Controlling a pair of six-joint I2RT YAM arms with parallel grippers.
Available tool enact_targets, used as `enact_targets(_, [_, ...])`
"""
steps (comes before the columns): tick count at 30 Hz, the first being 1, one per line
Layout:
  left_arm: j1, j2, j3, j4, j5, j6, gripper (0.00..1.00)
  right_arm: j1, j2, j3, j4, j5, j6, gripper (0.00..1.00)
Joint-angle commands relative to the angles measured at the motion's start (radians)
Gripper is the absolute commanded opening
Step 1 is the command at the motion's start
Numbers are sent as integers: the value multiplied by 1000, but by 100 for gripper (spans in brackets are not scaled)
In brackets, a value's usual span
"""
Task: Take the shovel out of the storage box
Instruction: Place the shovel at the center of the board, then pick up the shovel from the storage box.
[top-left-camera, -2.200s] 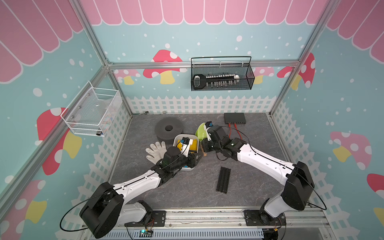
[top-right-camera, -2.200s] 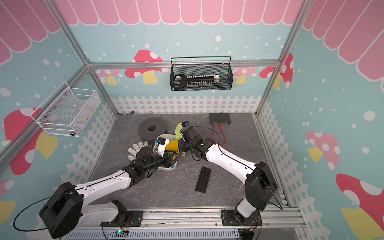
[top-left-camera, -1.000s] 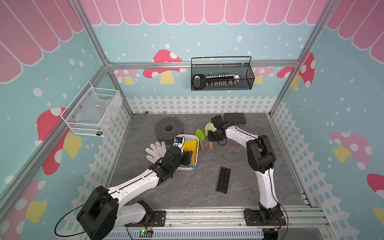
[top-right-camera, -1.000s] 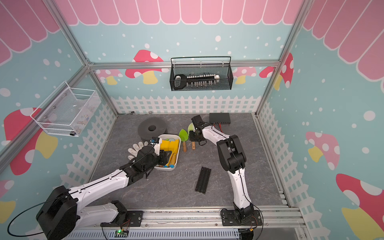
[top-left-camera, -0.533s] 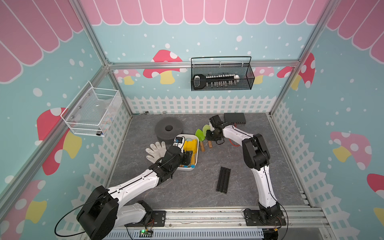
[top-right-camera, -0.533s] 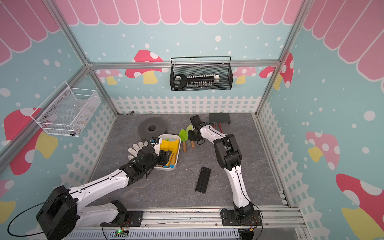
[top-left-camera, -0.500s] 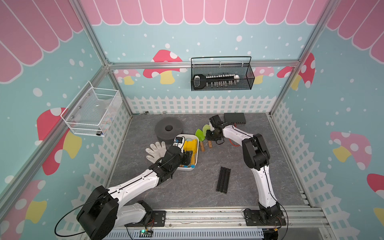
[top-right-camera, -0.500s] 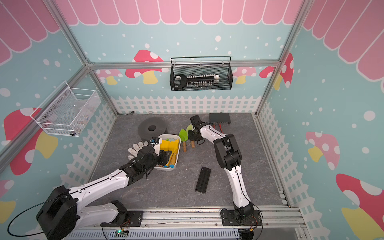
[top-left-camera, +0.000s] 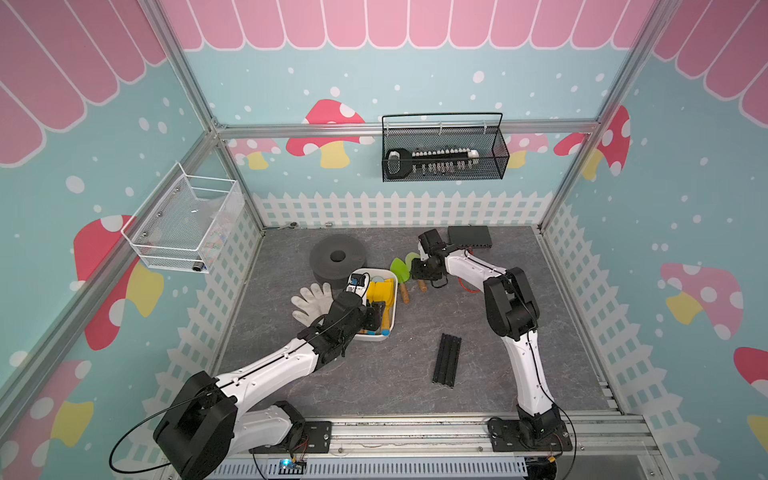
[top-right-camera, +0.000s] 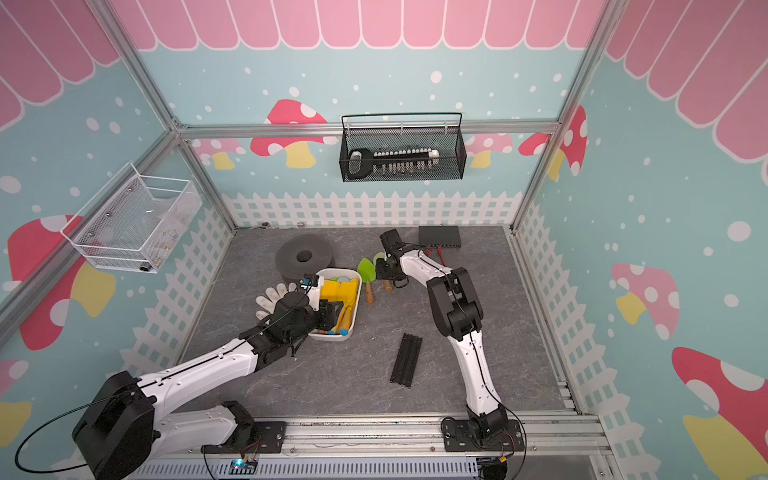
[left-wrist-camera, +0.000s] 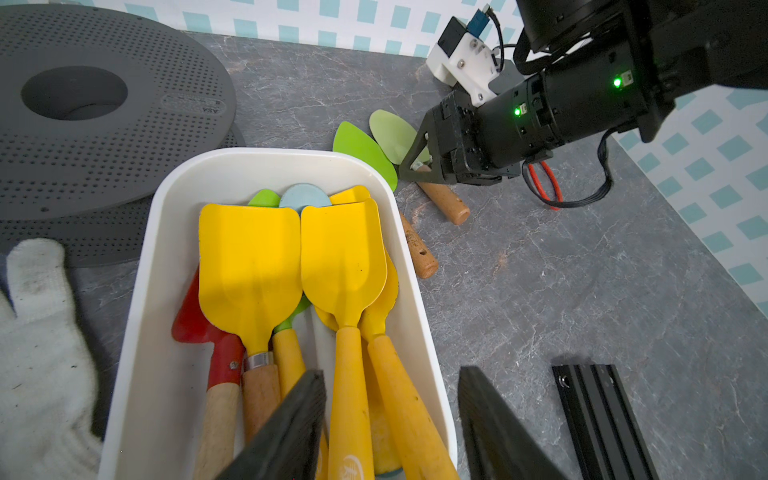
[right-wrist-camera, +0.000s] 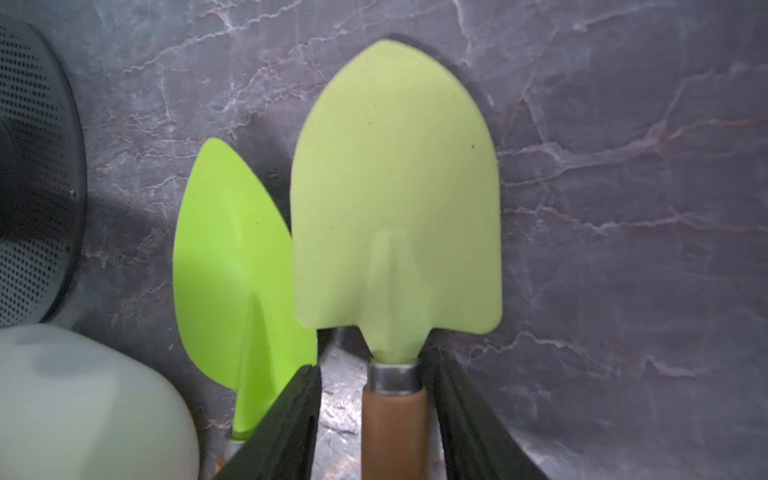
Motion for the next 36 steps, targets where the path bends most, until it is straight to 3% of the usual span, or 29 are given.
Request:
enact_targets(1, [4, 8, 29, -20, -1, 12, 55, -5, -24, -17, -19, 5, -26, 54])
enact_targets(14, [4, 11, 51, -65, -40, 5, 58, -3, -358, -249, 23, -17, -156, 65])
enact_targets(26, [4, 15, 62, -101, -91, -14, 59, -2, -680, -502, -5, -159, -199, 64])
enact_targets(36, [16, 72, 119, -208, -185, -90, 55, -2, -908, -768, 42, -121, -226, 63])
